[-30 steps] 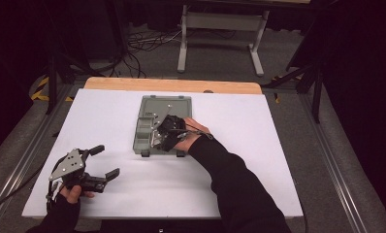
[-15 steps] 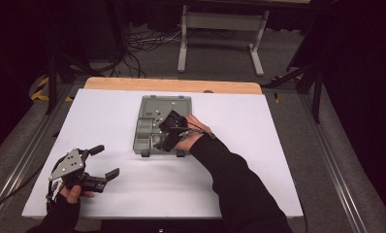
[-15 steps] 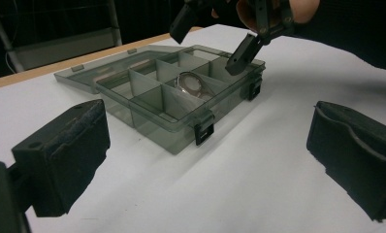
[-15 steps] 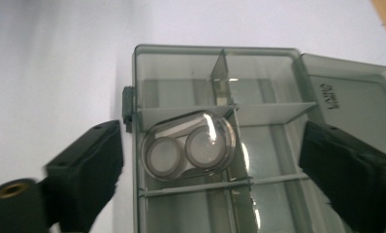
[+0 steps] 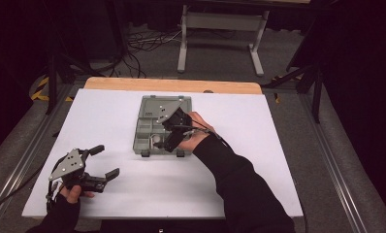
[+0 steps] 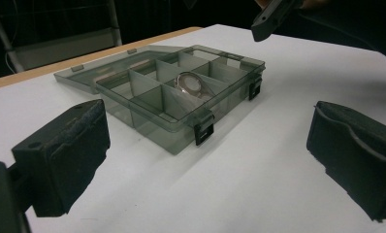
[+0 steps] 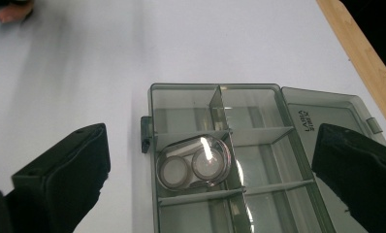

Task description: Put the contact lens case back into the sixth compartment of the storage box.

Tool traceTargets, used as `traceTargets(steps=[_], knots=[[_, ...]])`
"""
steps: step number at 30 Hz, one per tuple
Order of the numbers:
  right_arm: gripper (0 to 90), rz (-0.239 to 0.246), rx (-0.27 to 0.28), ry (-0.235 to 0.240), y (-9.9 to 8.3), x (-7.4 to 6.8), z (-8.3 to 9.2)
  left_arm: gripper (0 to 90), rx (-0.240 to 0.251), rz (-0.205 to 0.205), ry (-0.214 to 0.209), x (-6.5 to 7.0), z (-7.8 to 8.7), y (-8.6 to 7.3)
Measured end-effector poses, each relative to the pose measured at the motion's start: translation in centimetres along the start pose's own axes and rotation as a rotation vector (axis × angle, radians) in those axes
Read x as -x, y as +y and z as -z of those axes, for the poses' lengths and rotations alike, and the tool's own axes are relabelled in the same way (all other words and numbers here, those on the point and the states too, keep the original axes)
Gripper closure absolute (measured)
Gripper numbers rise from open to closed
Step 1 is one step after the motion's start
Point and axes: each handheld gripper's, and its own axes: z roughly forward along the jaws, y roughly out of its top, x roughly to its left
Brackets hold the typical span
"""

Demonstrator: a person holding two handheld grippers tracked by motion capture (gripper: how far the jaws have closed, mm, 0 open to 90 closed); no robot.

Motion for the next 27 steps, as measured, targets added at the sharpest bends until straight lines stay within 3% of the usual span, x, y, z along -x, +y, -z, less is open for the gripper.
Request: traceTargets(steps=[27], knots=[[1.2, 0.013, 0.086, -0.045, -0.8, -2.3, 5.1, 2.6, -0.004, -0.004, 0.004, -0.1, 0.0, 0.0]])
